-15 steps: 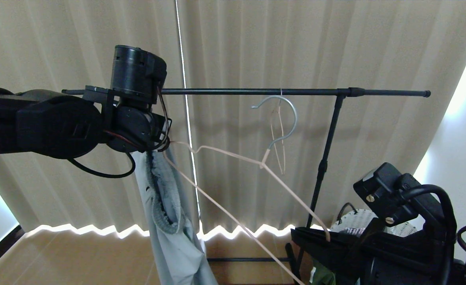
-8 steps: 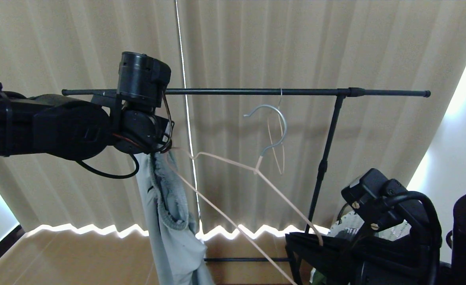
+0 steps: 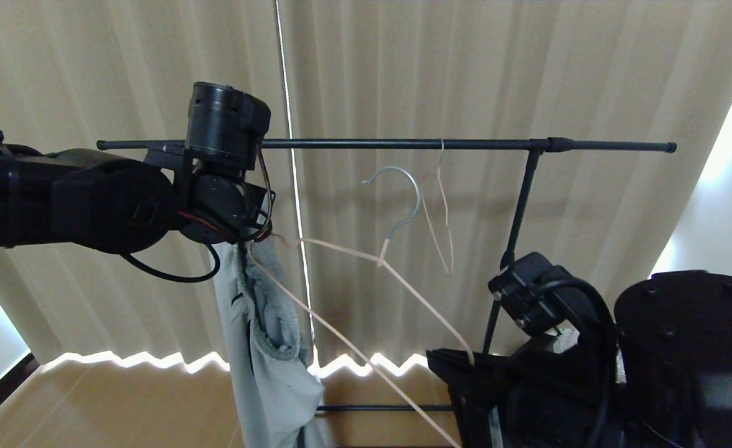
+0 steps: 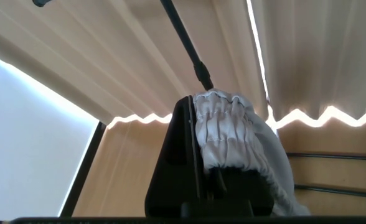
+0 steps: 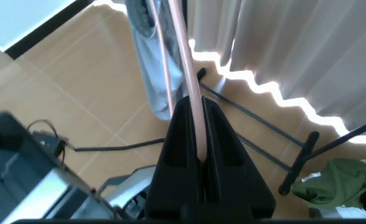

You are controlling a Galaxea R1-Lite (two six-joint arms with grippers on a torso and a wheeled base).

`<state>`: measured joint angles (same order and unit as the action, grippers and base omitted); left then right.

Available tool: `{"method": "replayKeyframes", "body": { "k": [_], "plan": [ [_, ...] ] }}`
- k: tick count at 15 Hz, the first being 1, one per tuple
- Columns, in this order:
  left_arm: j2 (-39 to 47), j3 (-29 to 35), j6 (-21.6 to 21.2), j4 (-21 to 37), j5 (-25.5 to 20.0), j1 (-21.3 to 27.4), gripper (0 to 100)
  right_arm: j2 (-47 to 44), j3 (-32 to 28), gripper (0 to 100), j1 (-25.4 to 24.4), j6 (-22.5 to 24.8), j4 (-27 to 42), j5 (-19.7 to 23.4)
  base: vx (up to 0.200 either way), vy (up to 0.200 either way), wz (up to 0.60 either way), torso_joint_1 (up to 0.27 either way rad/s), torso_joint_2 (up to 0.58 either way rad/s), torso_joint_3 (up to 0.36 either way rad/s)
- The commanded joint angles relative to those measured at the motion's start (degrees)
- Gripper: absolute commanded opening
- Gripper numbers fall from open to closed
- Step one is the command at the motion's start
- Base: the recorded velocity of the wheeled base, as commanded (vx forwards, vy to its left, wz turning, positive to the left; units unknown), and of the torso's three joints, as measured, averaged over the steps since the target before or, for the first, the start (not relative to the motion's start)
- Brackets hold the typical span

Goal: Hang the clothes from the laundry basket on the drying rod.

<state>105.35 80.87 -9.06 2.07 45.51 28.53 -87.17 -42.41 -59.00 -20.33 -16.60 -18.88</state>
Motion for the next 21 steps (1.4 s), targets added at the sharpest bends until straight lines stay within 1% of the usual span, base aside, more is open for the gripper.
{"method": "replayKeyframes", "body": {
  "k": [1,3,4,7,8,11,12,13,16,18,20,21],
  "plan": [
    [-1.64,-0.72,0.00,0.04,0.02,0.30,0,-4.85,-2.41,0,1.96,-0.67,-2.64,-0.10,0.000,0.000,0.00,0.000,0.00,0.000],
    [-2.17,-1.51,0.00,-0.05,0.02,0.30,0,-6.78,-2.59,0,2.75,-0.58,-6.07,-0.19,0.000,0.000,0.00,0.000,0.00,0.000],
    [-2.17,-1.68,0.00,-0.05,0.02,0.30,0,-7.04,-2.68,0,2.75,-0.58,-6.34,-0.19,0.000,0.000,0.00,0.000,0.00,0.000],
    [-3.13,-2.47,0.09,-0.05,0.11,0.39,0,-10.12,-5.93,0,3.19,-0.67,-6.60,-0.19,0.000,0.000,0.00,0.000,0.00,0.000],
    [-3.93,-3.44,0.09,-0.14,0.37,0.48,0,-12.67,-8.39,0,3.19,-0.67,-6.60,-0.28,0.000,0.000,0.00,0.000,0.00,0.000],
    [-6.47,-5.81,0.97,-0.05,0.46,2.06,0,-17.94,-12.96,0,3.19,-0.67,-6.60,-0.28,0.000,0.000,0.00,0.000,0.00,0.000],
    [-7.00,-6.25,0.97,-0.05,0.46,2.32,0,-18.73,-13.66,0,3.19,-0.67,-6.60,-0.28,0.000,0.000,0.00,0.000,0.00,0.000],
    [-8.76,-7.75,1.06,-0.05,0.37,3.47,0,-21.11,-15.51,0,3.19,-0.58,-6.60,-0.28,0.000,0.000,0.00,0.000,0.00,0.000],
    [-10.96,-8.80,1.94,-0.05,-0.60,6.10,0,-23.83,-18.50,0,3.37,-0.58,-6.42,-0.28,0.000,0.000,0.00,0.000,0.00,0.000],
    [-13.15,-10.12,2.03,0.04,-3.85,8.92,0,-25.50,-20.61,0,4.33,-0.41,-6.07,-0.28,0.000,0.000,0.00,0.000,0.00,0.000],
    [-15.79,-13.20,1.50,0.04,-9.47,9.27,0,-25.50,-21.13,0,5.04,-0.32,-5.98,-0.36,0.000,0.000,0.00,0.000,0.00,0.000],
    [-17.90,-15.75,0.80,0.04,-13.69,9.27,0,-25.15,-21.05,0,5.56,-0.32,-5.98,-0.36,0.000,0.000,0.00,0.000,0.00,0.000]
  ]
}}
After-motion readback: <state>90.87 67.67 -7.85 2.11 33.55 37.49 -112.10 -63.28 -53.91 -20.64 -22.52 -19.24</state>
